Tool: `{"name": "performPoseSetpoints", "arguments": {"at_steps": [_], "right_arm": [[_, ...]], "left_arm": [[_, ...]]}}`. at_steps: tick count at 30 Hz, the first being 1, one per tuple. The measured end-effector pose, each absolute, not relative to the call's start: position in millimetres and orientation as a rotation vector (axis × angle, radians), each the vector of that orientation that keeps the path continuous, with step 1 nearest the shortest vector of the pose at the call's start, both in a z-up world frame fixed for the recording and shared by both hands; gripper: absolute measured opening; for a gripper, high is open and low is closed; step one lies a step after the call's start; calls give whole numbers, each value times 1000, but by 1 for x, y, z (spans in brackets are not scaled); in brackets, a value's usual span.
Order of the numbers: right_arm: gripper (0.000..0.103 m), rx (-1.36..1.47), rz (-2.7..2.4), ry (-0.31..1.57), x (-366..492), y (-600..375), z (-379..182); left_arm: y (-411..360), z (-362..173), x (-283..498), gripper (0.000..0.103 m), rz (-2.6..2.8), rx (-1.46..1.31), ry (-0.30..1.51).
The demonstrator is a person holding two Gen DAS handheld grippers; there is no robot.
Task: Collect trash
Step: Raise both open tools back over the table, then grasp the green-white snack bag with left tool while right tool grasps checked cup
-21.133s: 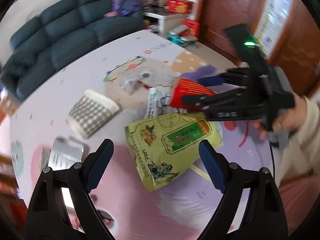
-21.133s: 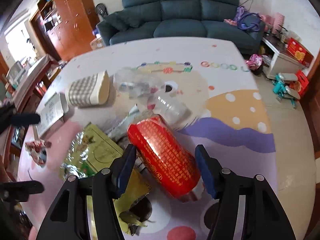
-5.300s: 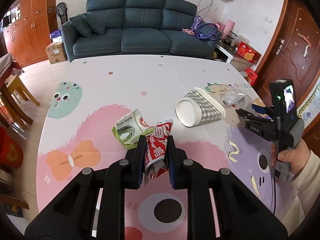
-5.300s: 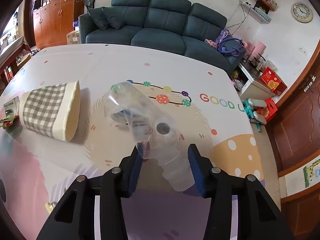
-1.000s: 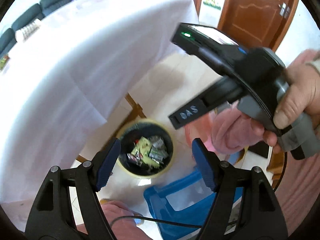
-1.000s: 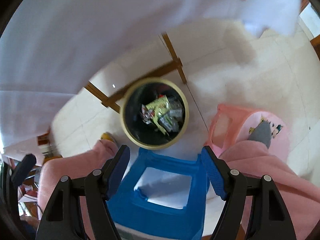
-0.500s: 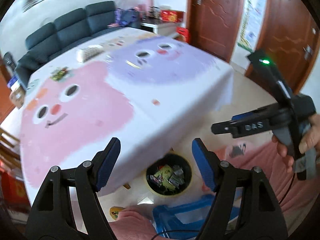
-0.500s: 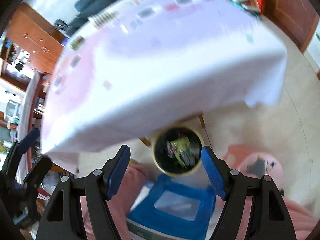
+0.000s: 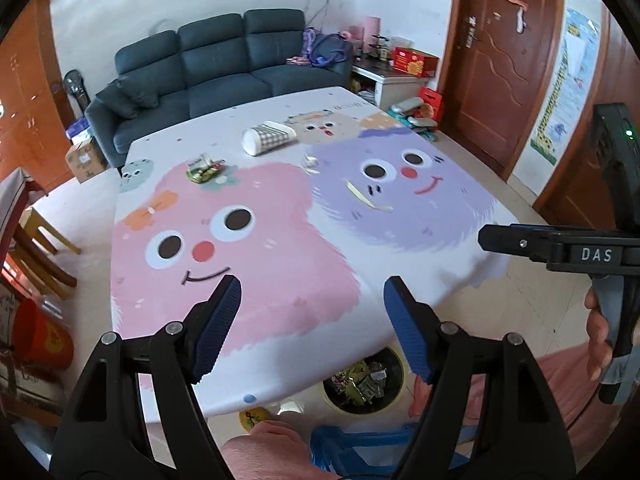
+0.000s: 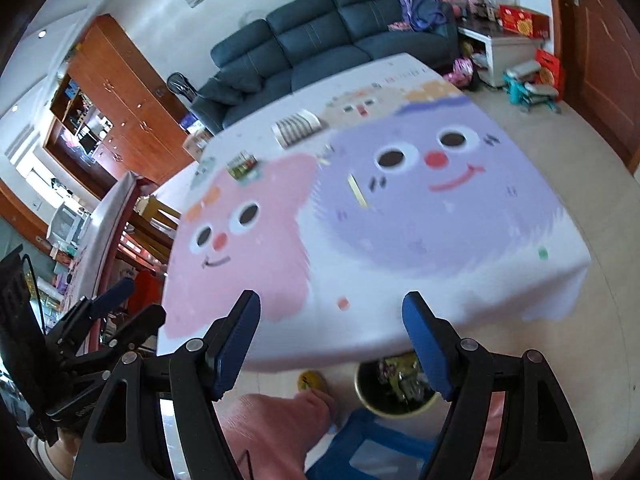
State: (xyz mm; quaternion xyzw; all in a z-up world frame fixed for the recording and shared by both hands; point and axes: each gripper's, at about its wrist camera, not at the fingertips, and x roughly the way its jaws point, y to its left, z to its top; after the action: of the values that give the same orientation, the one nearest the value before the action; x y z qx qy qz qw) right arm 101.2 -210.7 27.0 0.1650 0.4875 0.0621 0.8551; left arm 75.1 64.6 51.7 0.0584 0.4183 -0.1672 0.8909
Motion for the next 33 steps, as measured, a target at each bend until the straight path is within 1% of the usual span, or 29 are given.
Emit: {"name": "performPoseSetpoints", "arguments": {"at_steps": [6,12,17,24,33], "right_arm": [[75,334,154,995,152,-187,52],[75,387,183,1034,229,-170,39],[75,432,196,1072,302,-158,6],[77,600,161,1127,406,-160,-56],[81,834,116,1150,480,-164,-130]], "left_arm": [[78,70,107,71,-288,135,827],[104,68,166,71,-256,128,839],[130,47,228,71,-241,86,898],[161,-6,322,71,-274,-33,1034],[174,-52,407,71,-261,-64,1067]]}}
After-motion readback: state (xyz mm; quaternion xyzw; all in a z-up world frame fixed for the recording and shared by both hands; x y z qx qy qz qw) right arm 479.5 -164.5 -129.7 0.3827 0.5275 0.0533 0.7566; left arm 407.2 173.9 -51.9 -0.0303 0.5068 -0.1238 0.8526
